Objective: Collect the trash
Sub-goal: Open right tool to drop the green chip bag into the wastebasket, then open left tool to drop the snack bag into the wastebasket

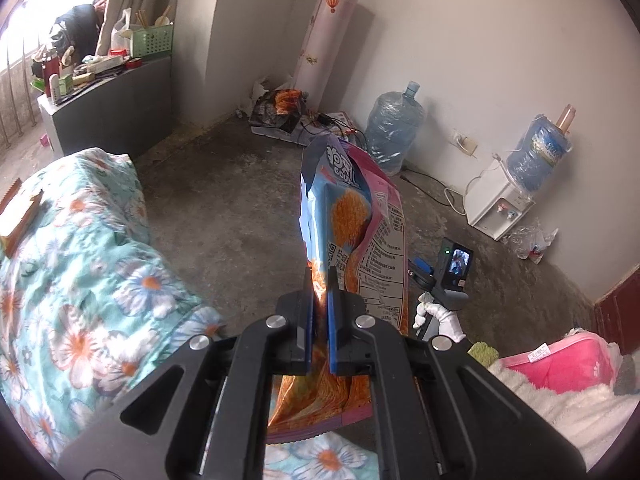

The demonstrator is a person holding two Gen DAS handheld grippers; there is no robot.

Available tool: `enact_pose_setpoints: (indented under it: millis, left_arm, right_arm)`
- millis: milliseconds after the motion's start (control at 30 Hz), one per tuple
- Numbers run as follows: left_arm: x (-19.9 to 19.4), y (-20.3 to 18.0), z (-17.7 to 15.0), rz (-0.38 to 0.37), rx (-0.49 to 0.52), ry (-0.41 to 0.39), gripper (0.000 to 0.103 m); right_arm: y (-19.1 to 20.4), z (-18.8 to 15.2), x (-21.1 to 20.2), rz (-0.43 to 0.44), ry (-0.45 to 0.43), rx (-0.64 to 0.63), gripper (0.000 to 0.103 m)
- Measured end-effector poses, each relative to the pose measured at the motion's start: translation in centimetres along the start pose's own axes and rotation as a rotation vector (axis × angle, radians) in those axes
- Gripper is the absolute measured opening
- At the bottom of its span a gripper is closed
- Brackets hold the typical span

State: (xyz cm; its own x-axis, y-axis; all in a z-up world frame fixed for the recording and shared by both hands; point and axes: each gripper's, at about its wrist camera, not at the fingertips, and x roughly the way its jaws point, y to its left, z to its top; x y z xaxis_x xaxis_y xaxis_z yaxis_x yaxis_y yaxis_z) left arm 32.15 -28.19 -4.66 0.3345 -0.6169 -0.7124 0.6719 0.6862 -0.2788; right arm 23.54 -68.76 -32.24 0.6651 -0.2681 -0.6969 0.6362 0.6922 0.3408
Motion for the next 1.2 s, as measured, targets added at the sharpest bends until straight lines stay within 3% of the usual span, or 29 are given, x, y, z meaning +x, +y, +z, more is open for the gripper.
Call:
enact_pose_setpoints:
  millis: [67, 167, 200, 233, 300, 367, 433, 600, 733, 800, 933, 1100, 1200]
  left_arm:
    - [0.3, -0.5, 0.1, -0.015, 0.004, 0.006, 0.004]
    - [0.3, -1.4, 0.1, -0.02, 0.022, 0.007, 0.004]
    - [0.1, -1.7, 0.1, -0.017, 0.028, 0.005, 0.004]
    - [0.0, -1.8, 0.0, -0.016, 0.031, 0.003, 0.004]
    - [-0.2, -2.0, -0.1, -0.012, 0.034, 0.002, 0.004]
    - [-0.4, -2.2, -0.2, -0.011, 0.036, 0.003, 0.004]
    - [-0.6, -2.3, -0.2, -0.005, 0.044, 0.001, 0.004]
    - [-1.0, -1.8, -0.4, 0.009, 0.043, -0.004, 0.004]
    - [-0.9, -1.3, -0.4, 0.017, 0.037, 0.003, 0.004]
    - [-0.7, -1.2, -0.4, 0.018, 0.035, 0.009, 0.004]
    - [-0.2, -1.2, -0.1, 0.005, 0.036, 0.019, 0.004]
    - [2.0, -2.1, 1.4, -0.041, 0.056, 0.065, 0.004]
    - [4.0, -3.5, 2.7, -0.06, 0.094, 0.097, 0.004]
  right_arm:
    - [-1.3, 0.4, -1.2, 0.204, 0.027, 0.104, 0.06]
    - [-3.8, 1.4, -3.1, 0.384, -0.023, 0.261, 0.06]
    - [-4.6, 1.7, -3.5, 0.391, -0.054, 0.313, 0.06]
    - [-5.1, 2.0, -3.8, 0.38, -0.079, 0.359, 0.06]
    - [-6.0, 2.6, -2.9, 0.276, -0.079, 0.423, 0.059]
    - [-6.3, 3.2, -0.9, 0.176, -0.039, 0.464, 0.045]
    - [-6.1, 3.1, 1.8, 0.136, 0.034, 0.494, 0.038]
    - [-2.0, 0.6, 8.4, 0.072, 0.28, 0.323, 0.029]
    - [-0.9, -1.4, 11.1, 0.023, 0.342, 0.315, 0.029]
    - [-1.1, -1.8, 11.5, -0.042, 0.339, 0.327, 0.029]
    - [-1.1, -1.3, 11.2, -0.084, 0.346, 0.322, 0.027]
    - [-2.7, -0.2, 8.3, 0.013, 0.241, 0.367, 0.037]
    - [-3.5, 0.1, 7.1, 0.031, 0.231, 0.359, 0.04]
